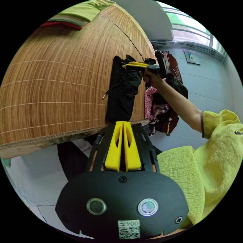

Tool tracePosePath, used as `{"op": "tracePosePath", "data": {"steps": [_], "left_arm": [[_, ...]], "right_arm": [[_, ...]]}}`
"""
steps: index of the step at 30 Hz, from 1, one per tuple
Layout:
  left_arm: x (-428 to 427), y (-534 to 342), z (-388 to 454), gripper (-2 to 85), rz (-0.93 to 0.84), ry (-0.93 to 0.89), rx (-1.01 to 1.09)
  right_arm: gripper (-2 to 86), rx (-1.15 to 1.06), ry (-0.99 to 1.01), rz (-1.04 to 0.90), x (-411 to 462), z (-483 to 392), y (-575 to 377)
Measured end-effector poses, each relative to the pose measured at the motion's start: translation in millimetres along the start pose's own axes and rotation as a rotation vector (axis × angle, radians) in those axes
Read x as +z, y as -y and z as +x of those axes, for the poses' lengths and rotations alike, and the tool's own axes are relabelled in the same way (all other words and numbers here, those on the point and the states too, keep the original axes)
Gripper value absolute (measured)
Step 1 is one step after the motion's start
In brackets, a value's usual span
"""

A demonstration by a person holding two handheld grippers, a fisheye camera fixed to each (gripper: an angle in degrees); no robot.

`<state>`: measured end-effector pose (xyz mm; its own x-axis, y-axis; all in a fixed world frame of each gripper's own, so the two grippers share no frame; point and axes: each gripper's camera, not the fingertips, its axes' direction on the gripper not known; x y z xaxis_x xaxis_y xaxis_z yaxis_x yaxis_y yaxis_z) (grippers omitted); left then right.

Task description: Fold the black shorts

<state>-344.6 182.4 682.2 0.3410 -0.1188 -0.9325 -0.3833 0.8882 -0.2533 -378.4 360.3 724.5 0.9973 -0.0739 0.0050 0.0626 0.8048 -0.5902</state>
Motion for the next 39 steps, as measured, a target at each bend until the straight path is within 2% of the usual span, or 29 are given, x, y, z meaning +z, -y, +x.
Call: {"op": "tracePosePath", "data": {"steps": [4,8,11,13,18,23,28,34,39], "left_arm": [[-6.9,-9.7,-1.5,0.1,0.021,0.009,-0.024],[-23.9,-14.7,-2.5,0.2,0.043,0.003,-0.011],[-43.1,-14.8,1.8,0.4,0.055,0.007,0.043],[-56.7,-13.3,6.2,0.7,0.056,0.027,0.091],[-104.9,-3.4,37.9,4.0,0.109,0.234,0.329],[-155.3,6.0,69.7,9.1,0.238,0.284,0.519],[-209.5,20.8,87.7,12.5,0.313,0.237,0.652],[-278.6,31.5,92.2,13.1,0.324,0.182,0.735],[-319.1,34.8,82.6,11.9,0.366,0.161,0.714]], "right_arm": [[14.0,-0.232,-0.053,-0.148,39.7,-9.4,35.5],[6.1,-0.101,0.085,-0.154,47.3,17.2,25.2],[4.0,0.109,0.244,0.046,12.7,61.3,-24.8],[3.8,0.197,0.413,0.310,-40.0,93.2,-90.7],[3.7,0.265,0.653,0.736,-136.7,123.5,-228.2],[3.9,0.218,0.836,1.146,-189.4,126.1,-332.4],[4.0,-0.010,1.061,1.517,-194.9,121.8,-397.6],[3.9,-0.050,1.114,1.633,-183.3,128.4,-432.6],[3.9,-0.041,1.135,1.622,-161.2,135.4,-437.8]]}}
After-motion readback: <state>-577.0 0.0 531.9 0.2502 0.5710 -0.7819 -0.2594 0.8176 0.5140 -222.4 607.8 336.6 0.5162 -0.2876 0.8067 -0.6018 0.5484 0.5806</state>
